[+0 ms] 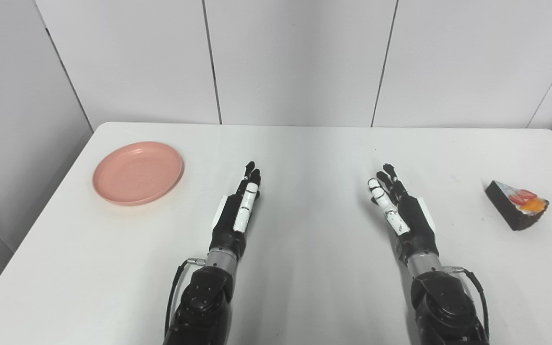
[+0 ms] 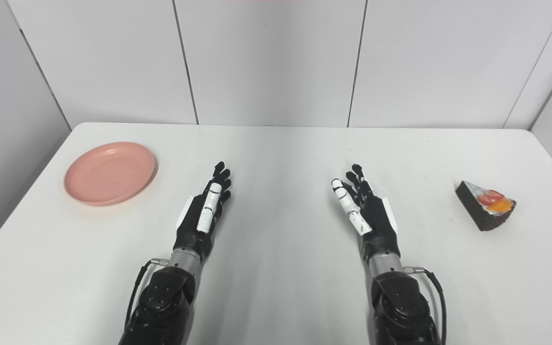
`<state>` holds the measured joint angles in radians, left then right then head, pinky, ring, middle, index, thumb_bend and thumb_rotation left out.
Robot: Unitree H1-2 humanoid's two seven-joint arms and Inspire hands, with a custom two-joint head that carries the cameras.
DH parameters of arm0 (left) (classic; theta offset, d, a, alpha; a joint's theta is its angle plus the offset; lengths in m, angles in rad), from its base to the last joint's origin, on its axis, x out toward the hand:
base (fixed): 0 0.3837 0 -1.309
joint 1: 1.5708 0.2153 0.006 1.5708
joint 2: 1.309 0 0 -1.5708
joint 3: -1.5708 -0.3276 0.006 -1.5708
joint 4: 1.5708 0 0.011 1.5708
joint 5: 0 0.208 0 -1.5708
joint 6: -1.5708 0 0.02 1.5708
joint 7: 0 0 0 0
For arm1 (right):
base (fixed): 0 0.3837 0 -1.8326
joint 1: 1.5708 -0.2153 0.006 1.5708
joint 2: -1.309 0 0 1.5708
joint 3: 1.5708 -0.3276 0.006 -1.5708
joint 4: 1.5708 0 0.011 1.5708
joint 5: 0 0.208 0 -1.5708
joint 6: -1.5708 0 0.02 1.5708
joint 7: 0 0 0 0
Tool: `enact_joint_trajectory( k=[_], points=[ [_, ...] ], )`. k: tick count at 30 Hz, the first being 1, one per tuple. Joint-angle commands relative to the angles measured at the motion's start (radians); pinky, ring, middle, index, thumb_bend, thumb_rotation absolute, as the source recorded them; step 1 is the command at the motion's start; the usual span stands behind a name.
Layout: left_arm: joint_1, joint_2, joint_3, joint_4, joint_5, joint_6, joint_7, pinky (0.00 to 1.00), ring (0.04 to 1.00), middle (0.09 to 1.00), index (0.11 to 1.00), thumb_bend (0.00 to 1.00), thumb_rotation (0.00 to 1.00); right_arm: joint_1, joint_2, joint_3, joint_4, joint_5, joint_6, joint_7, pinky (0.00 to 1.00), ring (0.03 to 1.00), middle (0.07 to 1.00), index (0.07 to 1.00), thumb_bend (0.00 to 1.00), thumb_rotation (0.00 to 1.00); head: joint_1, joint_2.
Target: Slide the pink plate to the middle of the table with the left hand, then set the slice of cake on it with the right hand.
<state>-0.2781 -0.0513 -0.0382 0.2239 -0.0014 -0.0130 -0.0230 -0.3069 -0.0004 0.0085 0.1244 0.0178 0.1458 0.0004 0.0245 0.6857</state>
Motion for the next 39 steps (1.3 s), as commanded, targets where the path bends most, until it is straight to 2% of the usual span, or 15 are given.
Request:
enact_joint_trajectory(
  k=[1, 7, 9, 15, 19, 22, 26, 30, 33, 37, 39],
  points=[
    [-0.030, -0.002, 0.000, -0.008, -0.008, -0.007, -0.006, 1.00, 1.000, 1.000, 1.000, 0.59, 1.00, -0.038, 0.006, -0.002, -0.037, 0.005, -0.029, 0.003, 0.89, 0.897, 0.942, 0.963, 0.46, 0.69, 0.001, 0.002],
    [-0.027, -0.002, -0.003, -0.007, 0.011, -0.028, 0.006, 1.00, 1.000, 1.000, 1.000, 0.58, 1.00, -0.040, 0.006, -0.002, -0.036, 0.007, -0.027, 0.004, 0.89, 0.897, 0.942, 0.960, 0.45, 0.68, 0.001, 0.003],
    [-0.026, -0.003, -0.004, -0.013, 0.009, -0.012, 0.004, 1.00, 1.000, 1.000, 1.000, 0.59, 1.00, -0.041, 0.006, -0.003, -0.033, 0.007, -0.027, 0.003, 0.89, 0.896, 0.942, 0.959, 0.46, 0.68, 0.001, 0.003],
    [-0.024, 0.003, -0.010, -0.017, 0.016, -0.018, 0.000, 1.00, 1.000, 1.000, 1.000, 0.57, 1.00, -0.039, 0.007, -0.003, -0.036, 0.009, -0.026, 0.004, 0.89, 0.894, 0.939, 0.961, 0.45, 0.68, 0.001, 0.003],
    [-0.026, 0.000, -0.003, -0.017, -0.009, -0.002, -0.009, 1.00, 1.000, 1.000, 1.000, 0.60, 1.00, -0.040, 0.009, -0.006, -0.036, 0.012, -0.026, 0.002, 0.89, 0.893, 0.939, 0.959, 0.46, 0.66, 0.003, 0.000],
    [-0.029, -0.004, -0.002, -0.007, -0.001, -0.014, 0.000, 1.00, 1.000, 1.000, 1.000, 0.59, 1.00, -0.040, 0.008, -0.005, -0.034, 0.012, -0.027, 0.003, 0.89, 0.890, 0.939, 0.958, 0.46, 0.66, 0.020, -0.007],
    [-0.032, -0.010, -0.001, 0.027, 0.000, -0.068, 0.005, 1.00, 1.000, 1.000, 1.000, 0.57, 1.00, -0.039, -0.005, -0.005, -0.011, 0.010, -0.055, 0.010, 0.88, 0.888, 0.938, 0.959, 0.45, 0.68, 0.060, -0.030],
    [-0.047, -0.021, 0.001, 0.068, 0.014, -0.120, 0.028, 1.00, 1.000, 1.000, 1.000, 0.60, 1.00, -0.030, -0.023, -0.013, 0.005, 0.021, -0.076, 0.025, 0.89, 0.894, 0.938, 0.963, 0.46, 0.69, 0.150, -0.076],
    [-0.075, -0.033, 0.019, 0.118, 0.022, -0.208, 0.072, 1.00, 1.000, 1.000, 1.000, 0.61, 1.00, -0.028, -0.032, -0.020, 0.020, 0.033, -0.097, 0.037, 0.90, 0.899, 0.940, 0.967, 0.47, 0.68, 0.179, -0.091],
    [-0.129, -0.047, 0.081, 0.164, 0.001, -0.298, 0.139, 0.98, 0.992, 0.998, 1.000, 0.59, 1.00, -0.025, -0.050, -0.021, 0.033, 0.041, -0.115, 0.056, 0.91, 0.912, 0.948, 0.970, 0.46, 0.68, 0.232, -0.127],
    [-0.160, -0.036, 0.116, 0.191, -0.002, -0.332, 0.174, 0.99, 0.981, 0.990, 1.000, 0.59, 1.00, -0.023, -0.055, -0.026, 0.041, 0.053, -0.122, 0.064, 0.92, 0.918, 0.951, 0.972, 0.48, 0.68, 0.252, -0.142]
  ],
)
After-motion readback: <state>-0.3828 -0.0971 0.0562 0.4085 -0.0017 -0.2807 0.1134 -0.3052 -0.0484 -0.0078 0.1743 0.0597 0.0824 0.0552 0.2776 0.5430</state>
